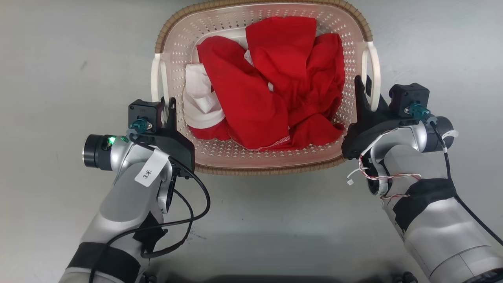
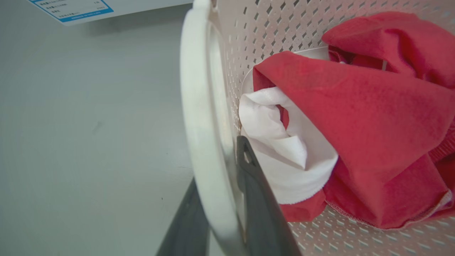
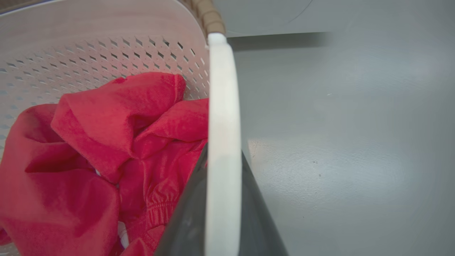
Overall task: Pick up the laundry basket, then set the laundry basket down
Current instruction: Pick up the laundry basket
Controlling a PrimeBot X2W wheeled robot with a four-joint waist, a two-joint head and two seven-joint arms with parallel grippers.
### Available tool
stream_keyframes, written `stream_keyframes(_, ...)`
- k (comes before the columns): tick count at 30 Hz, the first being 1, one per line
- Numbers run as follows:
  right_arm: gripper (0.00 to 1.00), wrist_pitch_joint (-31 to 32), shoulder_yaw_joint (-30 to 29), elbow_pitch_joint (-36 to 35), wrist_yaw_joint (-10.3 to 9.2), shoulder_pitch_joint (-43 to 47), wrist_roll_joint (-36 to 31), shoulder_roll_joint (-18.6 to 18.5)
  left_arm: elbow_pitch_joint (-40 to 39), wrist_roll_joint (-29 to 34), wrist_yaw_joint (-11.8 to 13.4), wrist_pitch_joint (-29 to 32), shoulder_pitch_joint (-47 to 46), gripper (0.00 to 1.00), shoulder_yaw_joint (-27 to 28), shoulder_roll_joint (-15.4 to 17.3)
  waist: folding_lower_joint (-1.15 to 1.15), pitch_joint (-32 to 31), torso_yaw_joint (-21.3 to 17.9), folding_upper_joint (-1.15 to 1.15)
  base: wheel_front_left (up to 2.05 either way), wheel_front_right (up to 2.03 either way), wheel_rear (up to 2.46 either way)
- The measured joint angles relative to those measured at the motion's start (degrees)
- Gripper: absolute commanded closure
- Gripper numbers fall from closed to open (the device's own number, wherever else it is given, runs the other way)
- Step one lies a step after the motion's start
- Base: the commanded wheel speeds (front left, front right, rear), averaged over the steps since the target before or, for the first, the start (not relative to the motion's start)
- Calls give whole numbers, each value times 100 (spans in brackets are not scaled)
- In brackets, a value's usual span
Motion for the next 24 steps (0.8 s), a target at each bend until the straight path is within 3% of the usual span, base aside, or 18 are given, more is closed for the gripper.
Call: stream_keyframes(24,100,381,730,843,-74,511,1047,31,203,-979,103,415,580,100,-1095,31,0,-1465,-74,0,0,0,0)
